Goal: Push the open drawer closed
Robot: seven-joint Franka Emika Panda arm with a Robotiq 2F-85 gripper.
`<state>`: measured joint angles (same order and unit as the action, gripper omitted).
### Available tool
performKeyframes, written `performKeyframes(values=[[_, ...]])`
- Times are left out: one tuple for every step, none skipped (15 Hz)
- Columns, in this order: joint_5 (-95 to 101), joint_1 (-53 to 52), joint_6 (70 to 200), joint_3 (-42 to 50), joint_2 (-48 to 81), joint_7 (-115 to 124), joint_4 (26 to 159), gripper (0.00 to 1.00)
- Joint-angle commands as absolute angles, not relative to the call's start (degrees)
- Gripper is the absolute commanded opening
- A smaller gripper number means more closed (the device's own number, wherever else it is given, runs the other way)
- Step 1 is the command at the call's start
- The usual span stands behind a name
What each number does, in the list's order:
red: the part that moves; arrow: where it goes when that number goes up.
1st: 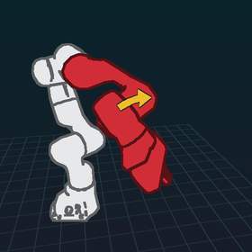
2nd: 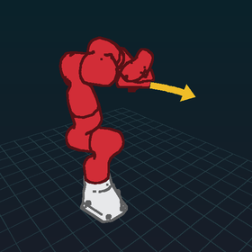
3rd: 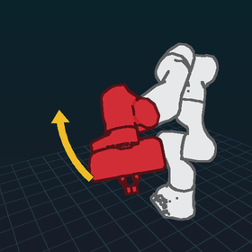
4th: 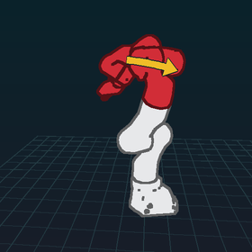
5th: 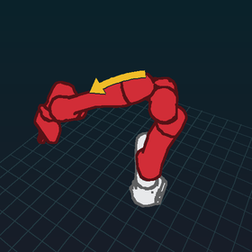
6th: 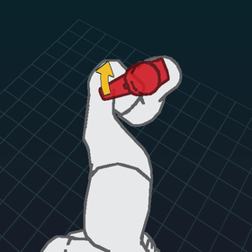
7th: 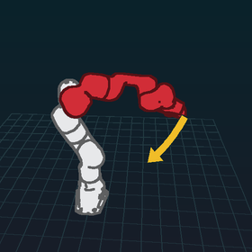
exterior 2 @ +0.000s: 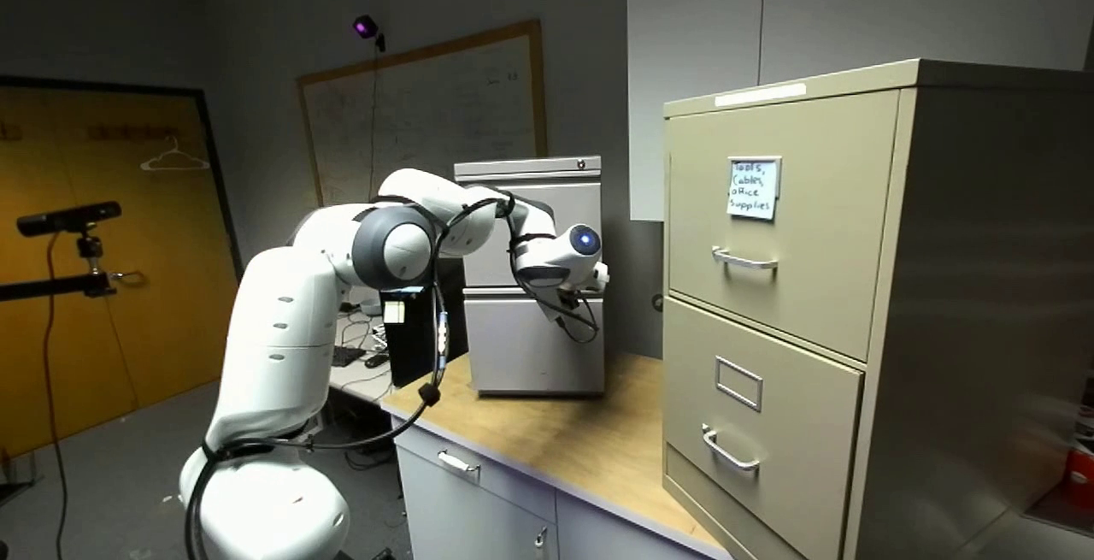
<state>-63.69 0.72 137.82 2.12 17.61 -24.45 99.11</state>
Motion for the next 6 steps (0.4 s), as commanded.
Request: performKeyframes(values=[[-61.90, 1.34, 134.96, -0.48, 22.77, -22.27, 89.63, 0.05], [-61.43, 1.45, 134.51, -0.73, 23.73, -22.21, 88.32, 0.05], [-60.81, 1.49, 134.19, -0.95, 24.48, -22.07, 87.23, 0.05], [-60.03, 1.61, 133.75, -1.05, 24.88, -21.97, 86.47, 0.04], [-59.26, 1.77, 133.12, -1.09, 25.07, -21.80, 85.97, 0.05], [-58.21, 1.94, 132.38, -0.98, 25.17, -21.53, 85.67, 0.04]])
